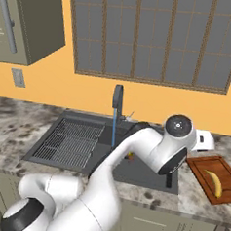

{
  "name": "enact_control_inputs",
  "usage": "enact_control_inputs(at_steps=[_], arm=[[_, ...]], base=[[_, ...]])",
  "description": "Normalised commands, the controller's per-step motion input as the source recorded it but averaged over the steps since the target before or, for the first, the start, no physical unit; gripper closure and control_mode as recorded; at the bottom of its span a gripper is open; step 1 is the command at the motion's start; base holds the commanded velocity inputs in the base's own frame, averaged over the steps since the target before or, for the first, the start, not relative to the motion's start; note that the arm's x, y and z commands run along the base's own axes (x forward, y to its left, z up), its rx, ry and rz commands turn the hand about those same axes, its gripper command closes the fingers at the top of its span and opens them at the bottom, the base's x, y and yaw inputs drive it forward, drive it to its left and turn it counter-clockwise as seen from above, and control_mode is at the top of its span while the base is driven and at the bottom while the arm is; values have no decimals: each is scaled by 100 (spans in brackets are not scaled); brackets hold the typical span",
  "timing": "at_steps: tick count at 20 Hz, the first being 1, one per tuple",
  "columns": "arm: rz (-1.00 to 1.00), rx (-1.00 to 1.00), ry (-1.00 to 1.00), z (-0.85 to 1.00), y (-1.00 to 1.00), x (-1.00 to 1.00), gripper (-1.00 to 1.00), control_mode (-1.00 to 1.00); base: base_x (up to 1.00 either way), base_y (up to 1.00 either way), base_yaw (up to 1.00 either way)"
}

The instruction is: Pick the mango, banana from the sink and place them on the cutting board to airdry. Then turn off the sink faucet.

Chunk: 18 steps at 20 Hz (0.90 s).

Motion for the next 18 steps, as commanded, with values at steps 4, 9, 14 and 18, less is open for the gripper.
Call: enact_control_inputs(at_steps=[4, 9, 14, 18], arm=[[0, 6, 25, 55, 27, 0, -100, -100], [1, 3, 7, 1, 3, -10, -100, -100], [5, 0, 0, -28, 15, -20, -100, -100], [9, 7, 0, -25, 10, -34, -100, -100]], base=[[0, 0, 0], [0, 0, 0], [0, 0, 0], [0, 0, 0]])
